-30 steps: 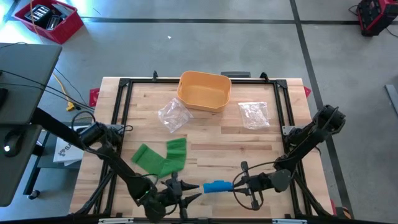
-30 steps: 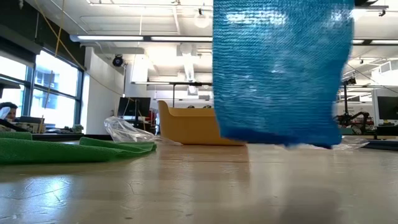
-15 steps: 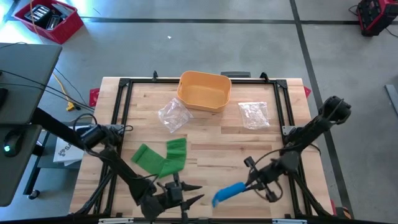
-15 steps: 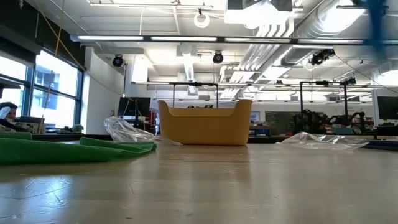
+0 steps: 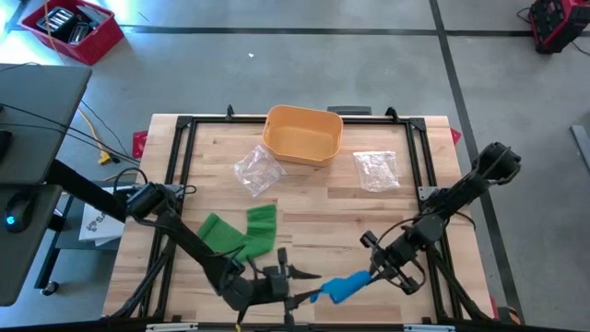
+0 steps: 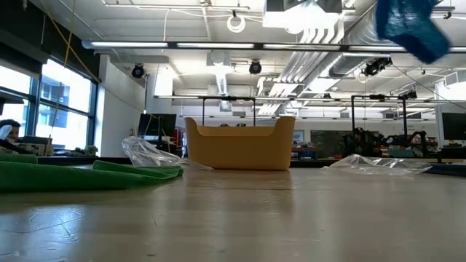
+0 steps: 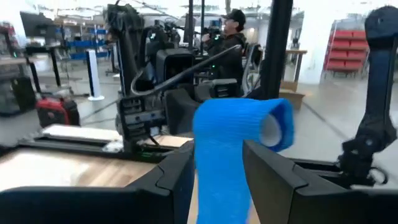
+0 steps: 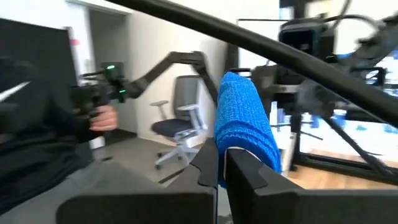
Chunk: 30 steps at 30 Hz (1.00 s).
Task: Roll bandage
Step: Roll the blue bandage
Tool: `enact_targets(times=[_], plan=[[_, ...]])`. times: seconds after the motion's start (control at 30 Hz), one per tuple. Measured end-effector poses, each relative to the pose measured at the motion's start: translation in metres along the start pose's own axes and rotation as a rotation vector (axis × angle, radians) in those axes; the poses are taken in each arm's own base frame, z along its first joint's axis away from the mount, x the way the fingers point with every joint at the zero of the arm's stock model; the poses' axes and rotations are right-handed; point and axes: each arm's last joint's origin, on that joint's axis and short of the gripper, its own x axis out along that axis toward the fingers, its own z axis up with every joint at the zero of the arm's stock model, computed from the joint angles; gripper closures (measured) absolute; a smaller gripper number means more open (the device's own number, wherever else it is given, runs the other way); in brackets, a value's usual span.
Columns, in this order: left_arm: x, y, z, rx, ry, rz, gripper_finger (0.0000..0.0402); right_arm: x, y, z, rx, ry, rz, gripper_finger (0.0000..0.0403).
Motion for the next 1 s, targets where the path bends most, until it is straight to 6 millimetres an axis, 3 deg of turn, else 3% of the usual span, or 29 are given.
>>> enact_targets(times=[0.3,0.43,0.67,1.0], plan=[[0.007,-0.014,0.032,0.074,0.021,-0.035,0.0273,0.0,0.005,0.003,-0.002,-0.03,0.175,0.0402],[0.014,-0.028,0.029,0.172,0.021,-0.071,0.0273,-0.001,0.006,0.005,-0.003,-0.048,0.201,0.0402],[0.029,-0.056,0.031,0.192,-0.024,-0.114,0.0273,-0.001,0.006,0.007,0.006,-0.065,0.204,0.0402],[0.028,-0.061,0.024,0.188,0.015,-0.113,0.0273,-0.001,0.006,0.008,0.02,-0.078,0.2,0.0402]])
